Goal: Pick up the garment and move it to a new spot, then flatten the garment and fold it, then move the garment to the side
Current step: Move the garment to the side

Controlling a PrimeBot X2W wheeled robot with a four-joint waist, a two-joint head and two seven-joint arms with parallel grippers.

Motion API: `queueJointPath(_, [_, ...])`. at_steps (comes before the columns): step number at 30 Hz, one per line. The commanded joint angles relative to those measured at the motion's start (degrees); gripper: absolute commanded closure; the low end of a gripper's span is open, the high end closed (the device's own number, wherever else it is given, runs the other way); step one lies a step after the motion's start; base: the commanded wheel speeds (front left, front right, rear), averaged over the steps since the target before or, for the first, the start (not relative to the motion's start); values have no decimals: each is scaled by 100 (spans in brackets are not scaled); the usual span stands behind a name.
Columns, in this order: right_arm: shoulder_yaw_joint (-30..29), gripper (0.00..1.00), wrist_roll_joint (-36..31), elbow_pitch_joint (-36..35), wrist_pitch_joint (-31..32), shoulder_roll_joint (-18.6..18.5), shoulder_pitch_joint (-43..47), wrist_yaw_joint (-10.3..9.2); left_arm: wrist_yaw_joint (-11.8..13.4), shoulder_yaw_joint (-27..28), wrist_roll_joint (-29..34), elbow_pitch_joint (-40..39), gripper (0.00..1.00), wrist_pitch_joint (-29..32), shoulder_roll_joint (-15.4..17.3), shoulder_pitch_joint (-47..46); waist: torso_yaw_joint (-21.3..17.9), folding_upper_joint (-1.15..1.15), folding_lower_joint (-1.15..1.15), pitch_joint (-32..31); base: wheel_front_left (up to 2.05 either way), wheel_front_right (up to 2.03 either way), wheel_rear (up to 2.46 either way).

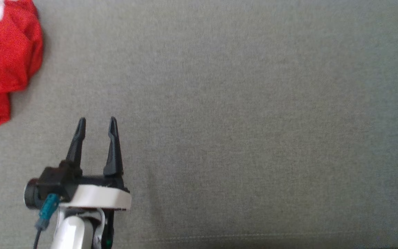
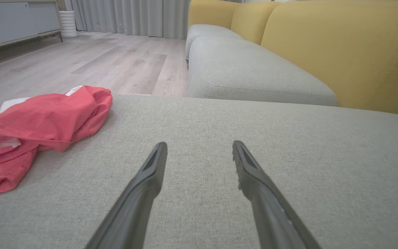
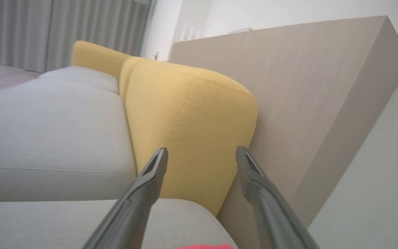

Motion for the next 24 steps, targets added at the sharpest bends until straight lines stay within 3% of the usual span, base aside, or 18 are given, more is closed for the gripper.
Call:
queueJointPath(1, [316, 0, 338, -498, -57, 101, 497, 37, 60, 108, -73, -71, 0, -45, 0, 118, 22, 0, 0, -482, 0, 0, 0])
queueJointPath(7, [928, 0, 1041, -1408, -59, 546, 2038, 37, 88, 74, -134, 219, 0, -45, -1, 356, 141, 0, 0, -1164, 0, 0, 0])
queueJointPath(13, [1604, 0, 1582, -2244, -15, 1104, 3682, 37, -69, 153, -11, 458, 0, -45, -1, 588, 254, 0, 0, -1590, 0, 0, 0])
queueJointPath(18, [2221, 0, 2121, -2448, -41, 1221, 4804, 37, -192, 213, 58, 576, 0, -45, -1, 800, 358, 0, 0, -1846, 0, 0, 0])
queueJointPath(24, [2792, 0, 2767, -2376, -57, 1225, 5533, 37, -153, 244, 52, 632, 0, -45, -1, 1006, 417, 0, 0, -2078, 0, 0, 0])
